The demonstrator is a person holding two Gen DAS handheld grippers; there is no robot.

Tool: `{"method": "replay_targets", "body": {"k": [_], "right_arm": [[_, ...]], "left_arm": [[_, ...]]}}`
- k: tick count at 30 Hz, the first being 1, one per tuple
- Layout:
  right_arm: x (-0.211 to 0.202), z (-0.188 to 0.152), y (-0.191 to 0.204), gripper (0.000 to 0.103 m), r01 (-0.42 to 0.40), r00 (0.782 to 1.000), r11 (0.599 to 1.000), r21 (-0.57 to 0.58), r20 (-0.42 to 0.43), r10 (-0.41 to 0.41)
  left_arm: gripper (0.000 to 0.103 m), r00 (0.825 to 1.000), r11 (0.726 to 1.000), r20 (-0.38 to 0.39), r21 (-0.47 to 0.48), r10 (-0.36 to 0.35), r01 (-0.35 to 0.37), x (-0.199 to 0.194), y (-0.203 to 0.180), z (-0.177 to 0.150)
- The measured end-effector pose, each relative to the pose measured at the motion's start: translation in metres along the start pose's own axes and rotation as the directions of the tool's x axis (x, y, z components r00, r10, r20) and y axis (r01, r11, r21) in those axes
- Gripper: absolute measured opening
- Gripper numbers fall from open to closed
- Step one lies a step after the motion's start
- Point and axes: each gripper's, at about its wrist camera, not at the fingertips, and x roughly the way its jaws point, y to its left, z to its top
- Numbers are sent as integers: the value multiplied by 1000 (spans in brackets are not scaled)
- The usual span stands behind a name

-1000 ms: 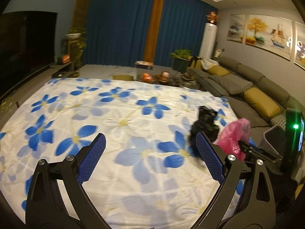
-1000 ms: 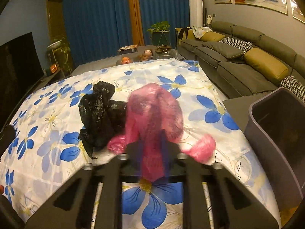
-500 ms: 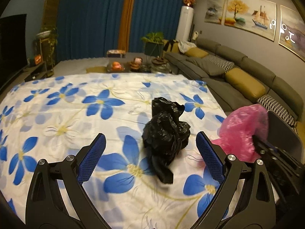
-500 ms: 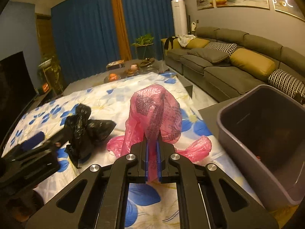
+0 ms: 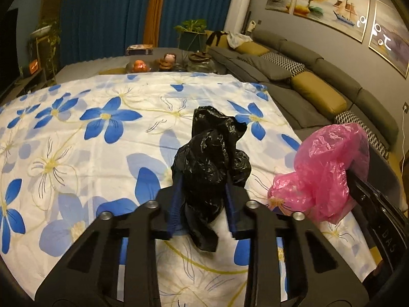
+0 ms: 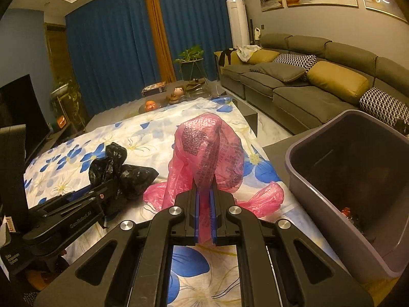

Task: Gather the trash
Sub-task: 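Carry the pink bag and black bag over the gray bin with both tools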

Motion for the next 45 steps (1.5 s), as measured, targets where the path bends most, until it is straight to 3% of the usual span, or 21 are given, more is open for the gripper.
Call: {"method": "replay_targets", "body": {"k": [11, 22, 34, 45], "right_arm": [[-10, -3, 16, 8, -22, 1000, 998, -52, 14, 23], [-72, -14, 17, 8, -68, 994, 994, -85, 76, 74], [-138, -39, 0, 8, -84, 989, 995, -48, 120, 89], [-167, -48, -11, 8, -86, 987, 996, -36, 130, 90]], "left_arm": [[20, 997, 1000, 80, -25, 0, 2, -55, 11, -4], [20, 982, 999, 186, -31, 19, -13, -132, 3, -22], [20, 973, 999, 229, -41, 28, -19, -189, -12, -59], [20, 966, 1000, 258, -21, 15, -10, -222, -31, -80]]}}
